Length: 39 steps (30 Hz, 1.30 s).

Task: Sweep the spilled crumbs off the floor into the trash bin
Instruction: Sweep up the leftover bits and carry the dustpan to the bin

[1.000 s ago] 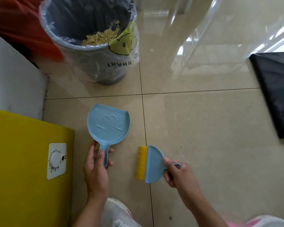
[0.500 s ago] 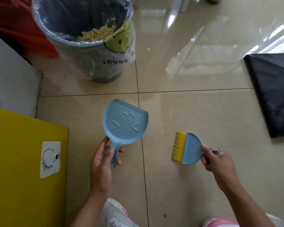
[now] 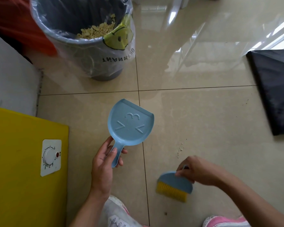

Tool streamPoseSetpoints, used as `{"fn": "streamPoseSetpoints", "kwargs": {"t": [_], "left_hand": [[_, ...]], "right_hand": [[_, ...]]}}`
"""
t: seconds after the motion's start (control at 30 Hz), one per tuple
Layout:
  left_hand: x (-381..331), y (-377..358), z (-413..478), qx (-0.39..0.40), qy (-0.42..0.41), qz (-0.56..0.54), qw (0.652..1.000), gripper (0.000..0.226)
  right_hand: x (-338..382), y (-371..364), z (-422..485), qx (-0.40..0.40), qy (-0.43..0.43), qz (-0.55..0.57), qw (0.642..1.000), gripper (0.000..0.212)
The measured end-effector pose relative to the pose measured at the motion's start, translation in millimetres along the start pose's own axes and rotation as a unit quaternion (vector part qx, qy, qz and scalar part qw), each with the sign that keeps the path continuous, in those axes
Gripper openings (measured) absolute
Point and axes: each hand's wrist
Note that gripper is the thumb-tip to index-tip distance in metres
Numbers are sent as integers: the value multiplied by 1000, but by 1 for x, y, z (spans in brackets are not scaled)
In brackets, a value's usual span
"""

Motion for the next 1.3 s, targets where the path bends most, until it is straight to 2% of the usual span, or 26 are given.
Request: {"fn": "streamPoseSetpoints", "kwargs": {"t": [0.2,0.33,0.4,0.57,0.67,0.8,0.93,1.07,1.17,1.3], "left_hand": [[0,-1,0,-4,6,-11,1000,39],[1,-4,-2,-1,17,-18,1000,38],[1,-5,-1,0,20,-23,1000,38],[5,-7,-5,26,38,-18,999,39],[8,-11,-10,43,50,-6,998,39],[13,-14,-15,66,58,-3,996,47],[14,-16,-14,66,58,-18,996,48],[7,-8,-2,53,40,-45,997,46],[-3,5,10,31,18,-64,997,43],[-19,21,22,-12,-19,-98,995,42]], "right_hand": [[-22,61,10,-150,-29,-4,988,23],[-13,70,-10,-179,-17,-23,983,23],[4,56,-26,-156,13,-19,988,21],[33,-31,-38,28,97,-55,993,27],[30,-66,-30,38,92,-58,993,30],[9,-45,-23,-47,22,24,998,25],[-7,5,-18,-167,-19,82,982,21],[-17,50,-4,-247,-44,89,964,23],[-25,76,1,-260,-44,105,959,28],[-8,84,-1,-195,18,314,929,40]]}}
Point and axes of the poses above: each hand's wrist, its own z-axis towards the middle knuckle, its own y-axis out of the back of the hand, x = y × z, and after that the axes turned 5 degrees about -z, right-handed
